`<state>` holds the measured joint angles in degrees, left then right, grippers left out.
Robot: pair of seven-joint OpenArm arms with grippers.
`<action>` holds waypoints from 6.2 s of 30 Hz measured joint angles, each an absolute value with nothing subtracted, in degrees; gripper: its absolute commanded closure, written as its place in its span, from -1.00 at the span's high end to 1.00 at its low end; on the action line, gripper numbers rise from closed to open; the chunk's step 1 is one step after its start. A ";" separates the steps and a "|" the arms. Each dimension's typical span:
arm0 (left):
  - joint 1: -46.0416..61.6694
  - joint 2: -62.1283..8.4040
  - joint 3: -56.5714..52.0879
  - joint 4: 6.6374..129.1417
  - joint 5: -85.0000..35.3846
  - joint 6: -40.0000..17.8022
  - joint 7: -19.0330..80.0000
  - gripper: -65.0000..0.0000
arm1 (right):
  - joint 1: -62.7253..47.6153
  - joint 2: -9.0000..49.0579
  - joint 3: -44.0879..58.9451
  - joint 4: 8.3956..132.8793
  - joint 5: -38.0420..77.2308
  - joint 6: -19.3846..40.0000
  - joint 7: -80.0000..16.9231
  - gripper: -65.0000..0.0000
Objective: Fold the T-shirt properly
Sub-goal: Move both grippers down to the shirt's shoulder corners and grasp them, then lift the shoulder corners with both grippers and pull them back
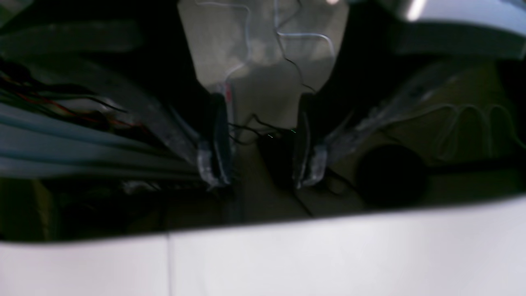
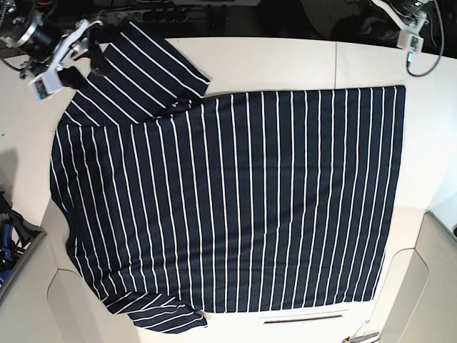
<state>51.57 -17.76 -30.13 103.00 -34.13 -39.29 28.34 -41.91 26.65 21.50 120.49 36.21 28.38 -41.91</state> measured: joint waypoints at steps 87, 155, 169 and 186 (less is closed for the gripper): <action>27.27 -28.40 -31.42 80.44 -57.78 -39.97 45.01 -0.16 | -29.67 18.26 15.66 94.50 48.62 33.52 -42.72 0.09; 0.12 -29.52 -21.52 79.90 -24.01 -35.18 29.71 -1.00 | 11.94 18.09 23.66 76.07 51.86 33.19 -54.81 -1.00; -9.82 -29.54 -19.46 66.92 -22.57 -35.20 27.35 -1.00 | 23.99 18.06 9.76 59.94 37.74 33.04 -41.95 -1.00; -11.16 -29.39 -19.73 61.58 -22.57 -34.98 26.09 -0.29 | 25.21 16.99 9.34 56.99 27.77 33.01 -45.39 0.04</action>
<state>-11.16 -29.39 -19.73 61.58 -22.57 -34.98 26.09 25.21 16.99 9.34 56.99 27.77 33.01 -45.39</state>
